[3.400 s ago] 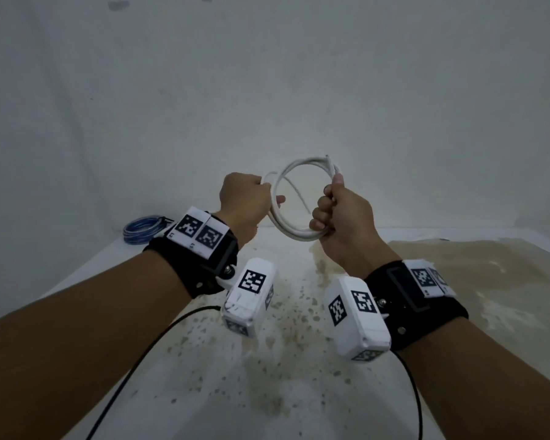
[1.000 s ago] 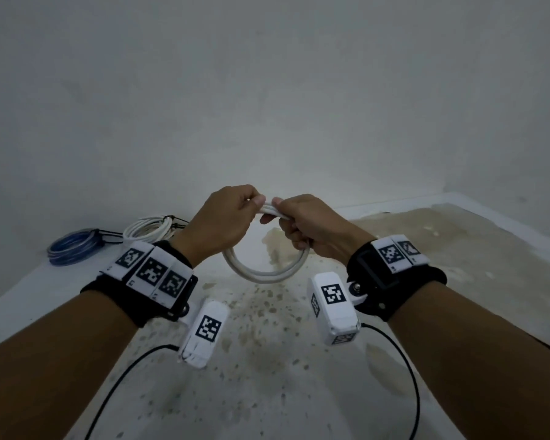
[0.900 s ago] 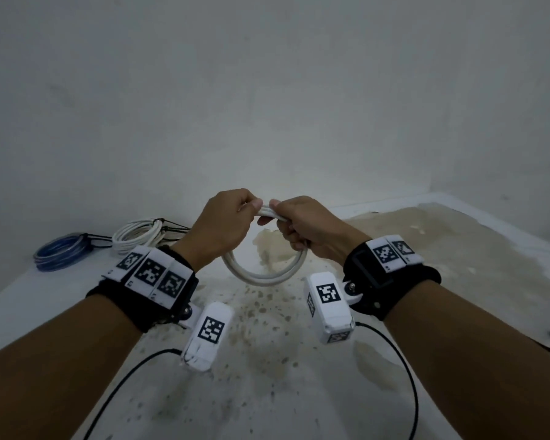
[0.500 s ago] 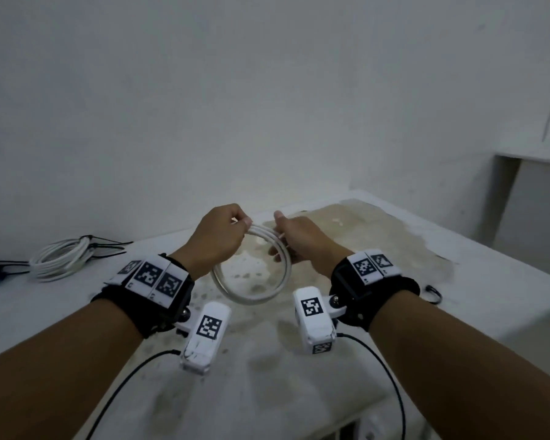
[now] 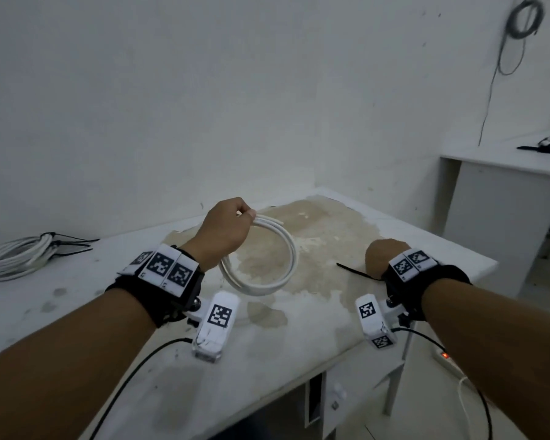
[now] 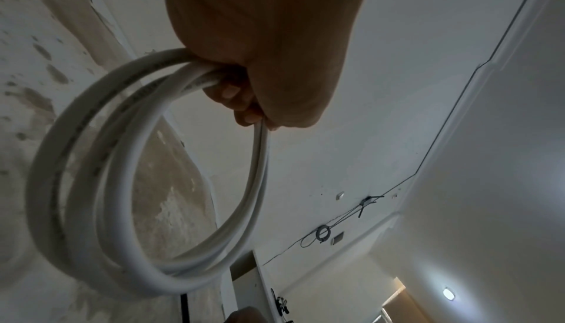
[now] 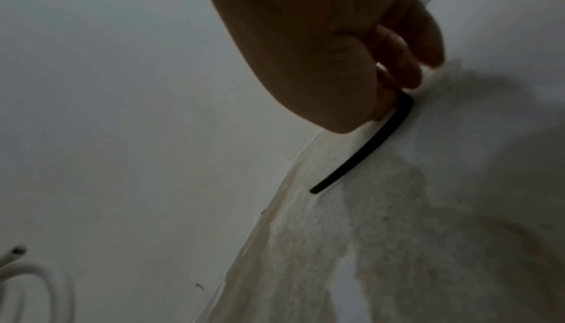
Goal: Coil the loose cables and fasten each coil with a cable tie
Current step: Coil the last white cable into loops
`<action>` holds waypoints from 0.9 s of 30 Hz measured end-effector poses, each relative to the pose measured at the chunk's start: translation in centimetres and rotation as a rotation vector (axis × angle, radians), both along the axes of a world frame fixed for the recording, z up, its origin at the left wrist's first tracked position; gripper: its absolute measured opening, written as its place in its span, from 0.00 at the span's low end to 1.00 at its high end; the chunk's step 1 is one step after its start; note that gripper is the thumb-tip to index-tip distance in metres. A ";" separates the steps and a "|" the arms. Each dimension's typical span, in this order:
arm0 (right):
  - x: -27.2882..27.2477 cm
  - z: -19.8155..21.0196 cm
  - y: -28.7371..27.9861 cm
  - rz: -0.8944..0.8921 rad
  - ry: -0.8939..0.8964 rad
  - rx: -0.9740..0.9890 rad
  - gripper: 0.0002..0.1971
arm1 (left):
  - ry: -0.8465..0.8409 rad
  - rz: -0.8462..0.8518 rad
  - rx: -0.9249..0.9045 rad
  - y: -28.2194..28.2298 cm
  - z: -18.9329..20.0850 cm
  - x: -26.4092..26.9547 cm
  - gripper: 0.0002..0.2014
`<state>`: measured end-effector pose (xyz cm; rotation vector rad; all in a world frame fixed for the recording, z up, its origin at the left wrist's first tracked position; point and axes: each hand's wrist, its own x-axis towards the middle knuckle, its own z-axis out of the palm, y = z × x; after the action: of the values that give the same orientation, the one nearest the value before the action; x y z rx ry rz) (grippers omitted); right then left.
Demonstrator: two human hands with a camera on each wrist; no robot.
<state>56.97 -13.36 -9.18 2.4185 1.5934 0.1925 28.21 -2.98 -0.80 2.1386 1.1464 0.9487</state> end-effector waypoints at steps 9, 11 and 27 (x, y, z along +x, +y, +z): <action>-11.1 5.7 11.0 0.288 0.284 0.637 0.14 | -0.089 0.007 -0.006 2.6 1.6 -6.4 0.10; -15.7 7.1 14.1 0.473 0.367 0.716 0.12 | -0.090 0.022 0.039 3.4 2.1 -8.3 0.10; -32.6 7.8 30.2 0.973 1.218 0.588 0.06 | 0.120 0.340 0.105 12.5 3.3 -22.3 0.09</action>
<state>24.39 16.87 -1.41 1.7881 3.5565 -0.9659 5.90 9.51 2.48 2.1469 1.5882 1.0562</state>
